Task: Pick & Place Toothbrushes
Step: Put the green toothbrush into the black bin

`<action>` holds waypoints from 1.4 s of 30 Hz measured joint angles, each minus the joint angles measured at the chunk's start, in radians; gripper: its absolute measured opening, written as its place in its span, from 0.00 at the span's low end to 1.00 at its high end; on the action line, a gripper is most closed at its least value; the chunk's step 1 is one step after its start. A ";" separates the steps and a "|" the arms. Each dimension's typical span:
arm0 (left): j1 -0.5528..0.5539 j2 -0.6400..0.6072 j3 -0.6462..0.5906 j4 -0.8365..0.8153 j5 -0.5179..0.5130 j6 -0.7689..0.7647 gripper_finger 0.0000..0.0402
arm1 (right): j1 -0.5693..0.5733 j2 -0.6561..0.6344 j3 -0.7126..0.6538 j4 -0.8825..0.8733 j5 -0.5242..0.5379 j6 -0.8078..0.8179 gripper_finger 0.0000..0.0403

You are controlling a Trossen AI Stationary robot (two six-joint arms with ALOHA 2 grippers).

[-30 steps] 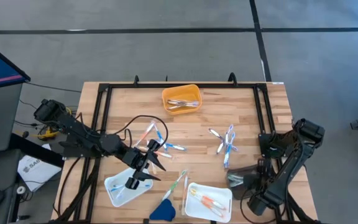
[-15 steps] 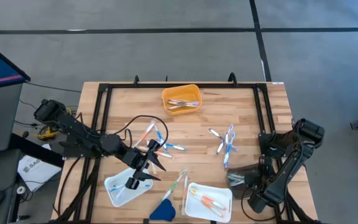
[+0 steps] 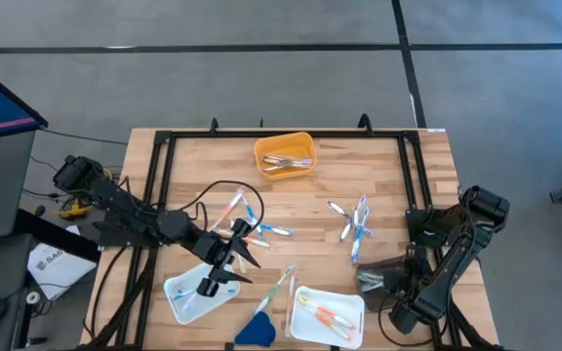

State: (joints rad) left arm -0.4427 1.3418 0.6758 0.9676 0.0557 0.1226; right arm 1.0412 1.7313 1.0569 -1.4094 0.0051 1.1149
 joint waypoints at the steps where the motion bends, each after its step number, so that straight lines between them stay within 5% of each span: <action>1: 0.000 0.000 0.000 0.000 0.000 0.000 0.38 | 0.000 0.000 0.000 0.001 0.000 -0.010 0.30; 13: 0.000 0.000 0.000 0.000 0.000 0.000 0.38 | 0.000 0.000 0.000 0.012 0.000 -0.067 0.02; 42: 0.000 0.000 0.000 -0.001 -0.004 0.000 0.38 | -0.053 0.000 0.050 0.039 -0.009 -0.063 0.00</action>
State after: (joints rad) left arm -0.4427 1.3418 0.6758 0.9668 0.0516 0.1226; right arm 0.9878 1.7313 1.1069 -1.3707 -0.0036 1.0520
